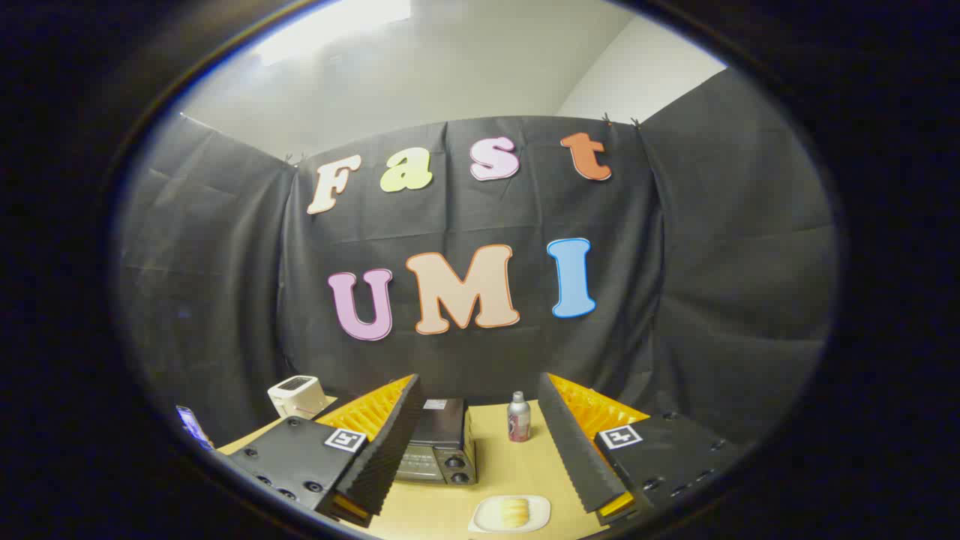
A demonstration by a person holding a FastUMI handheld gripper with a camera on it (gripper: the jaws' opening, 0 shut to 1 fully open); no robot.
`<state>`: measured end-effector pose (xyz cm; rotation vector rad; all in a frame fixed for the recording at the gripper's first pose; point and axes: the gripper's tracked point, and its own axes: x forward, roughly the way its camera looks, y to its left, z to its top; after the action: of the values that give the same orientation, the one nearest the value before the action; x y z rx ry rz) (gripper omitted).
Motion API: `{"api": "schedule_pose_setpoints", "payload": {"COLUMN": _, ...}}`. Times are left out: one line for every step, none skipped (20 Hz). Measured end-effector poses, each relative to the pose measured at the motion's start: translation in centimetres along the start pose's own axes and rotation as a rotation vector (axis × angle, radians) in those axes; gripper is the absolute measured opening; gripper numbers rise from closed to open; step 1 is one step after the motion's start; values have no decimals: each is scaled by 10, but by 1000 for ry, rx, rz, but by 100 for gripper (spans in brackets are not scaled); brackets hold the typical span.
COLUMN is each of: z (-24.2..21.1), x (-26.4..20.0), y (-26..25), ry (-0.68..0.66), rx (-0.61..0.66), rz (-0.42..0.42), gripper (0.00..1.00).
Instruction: Open the toaster oven, put the food inside, and close the toaster oven door.
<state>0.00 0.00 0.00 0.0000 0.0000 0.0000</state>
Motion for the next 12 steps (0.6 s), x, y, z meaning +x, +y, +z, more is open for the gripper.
{"api": "schedule_pose_setpoints", "payload": {"z": 0, "x": -1, "y": -1, "ry": 2, "rx": -12, "rz": -6, "gripper": 97}}
{"api": "schedule_pose_setpoints", "payload": {"z": 0, "x": -1, "y": -1, "ry": 4, "rx": -17, "rz": -10, "gripper": 97}}
{"api": "schedule_pose_setpoints", "payload": {"z": 0, "x": 0, "y": 1, "ry": 7, "rx": -16, "rz": -6, "gripper": 97}}
{"api": "schedule_pose_setpoints", "payload": {"z": -1, "x": 1, "y": 4, "ry": 10, "rx": -12, "rz": 1, "gripper": 97}}
{"api": "schedule_pose_setpoints", "payload": {"z": -1, "x": 2, "y": 4, "ry": 9, "rx": -7, "rz": 1, "gripper": 97}}
{"api": "schedule_pose_setpoints", "payload": {"z": 0, "x": 3, "y": 4, "ry": 6, "rx": -5, "rz": 2, "gripper": 97}}
{"api": "schedule_pose_setpoints", "payload": {"z": 0, "x": 1, "y": 5, "ry": 2, "rx": -10, "rz": 3, "gripper": 97}}
{"api": "schedule_pose_setpoints", "payload": {"z": -1, "x": 1, "y": 5, "ry": 1, "rx": -15, "rz": -2, "gripper": 97}}
{"api": "schedule_pose_setpoints", "payload": {"z": -2, "x": 3, "y": 6, "ry": 1, "rx": -20, "rz": -2, "gripper": 97}}
{"api": "schedule_pose_setpoints", "payload": {"z": -2, "x": 3, "y": 10, "ry": 3, "rx": -22, "rz": 0, "gripper": 97}}
{"api": "schedule_pose_setpoints", "payload": {"z": -3, "x": 4, "y": 12, "ry": 6, "rx": -23, "rz": 4, "gripper": 97}}
{"api": "schedule_pose_setpoints", "payload": {"z": -4, "x": 6, "y": 13, "ry": 9, "rx": -25, "rz": 9, "gripper": 97}}
